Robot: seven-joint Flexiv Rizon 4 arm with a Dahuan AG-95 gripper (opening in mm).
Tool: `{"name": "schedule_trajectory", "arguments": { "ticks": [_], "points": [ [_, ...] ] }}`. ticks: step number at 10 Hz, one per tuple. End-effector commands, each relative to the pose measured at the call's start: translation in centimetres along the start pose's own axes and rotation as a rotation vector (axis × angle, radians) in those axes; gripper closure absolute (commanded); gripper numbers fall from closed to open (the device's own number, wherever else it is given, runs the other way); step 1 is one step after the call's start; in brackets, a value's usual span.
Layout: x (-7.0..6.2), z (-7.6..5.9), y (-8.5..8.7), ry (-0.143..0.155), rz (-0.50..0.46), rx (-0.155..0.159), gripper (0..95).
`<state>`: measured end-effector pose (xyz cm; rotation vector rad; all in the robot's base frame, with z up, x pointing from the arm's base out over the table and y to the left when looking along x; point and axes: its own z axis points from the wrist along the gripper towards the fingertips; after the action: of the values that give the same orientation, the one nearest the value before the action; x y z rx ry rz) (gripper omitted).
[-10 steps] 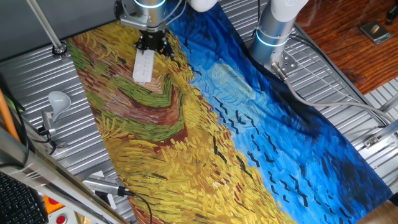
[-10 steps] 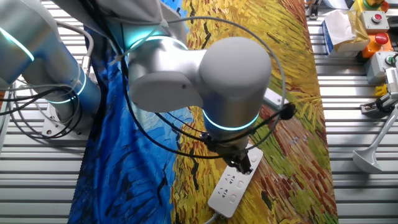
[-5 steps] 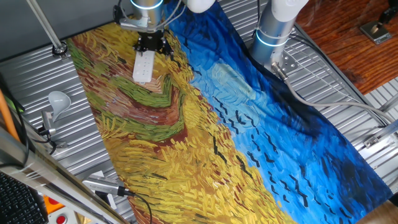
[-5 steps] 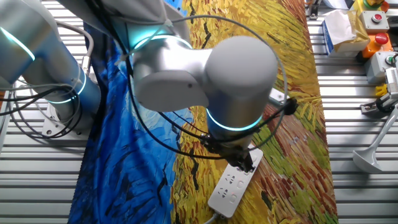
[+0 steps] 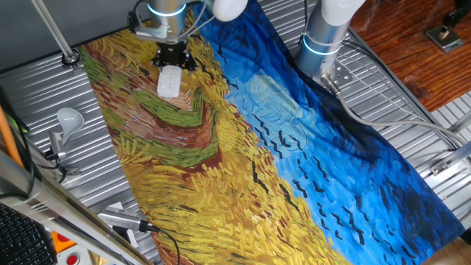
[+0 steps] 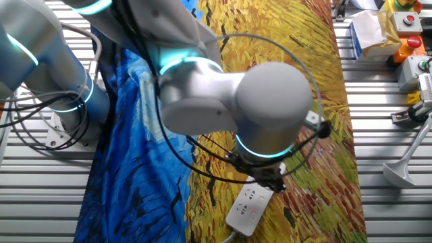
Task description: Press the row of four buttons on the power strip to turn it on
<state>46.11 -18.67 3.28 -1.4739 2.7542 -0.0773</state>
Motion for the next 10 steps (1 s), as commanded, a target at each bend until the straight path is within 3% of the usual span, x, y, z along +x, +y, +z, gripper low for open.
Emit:
{"name": "schedule_trajectory", "arguments": {
  "ticks": [1,10],
  "points": [
    [-0.3,0.0,0.2,-0.002,-0.004,-0.003,0.0],
    [0.0,1.3,1.2,-0.005,-0.002,0.005,0.0]
  ]
}}
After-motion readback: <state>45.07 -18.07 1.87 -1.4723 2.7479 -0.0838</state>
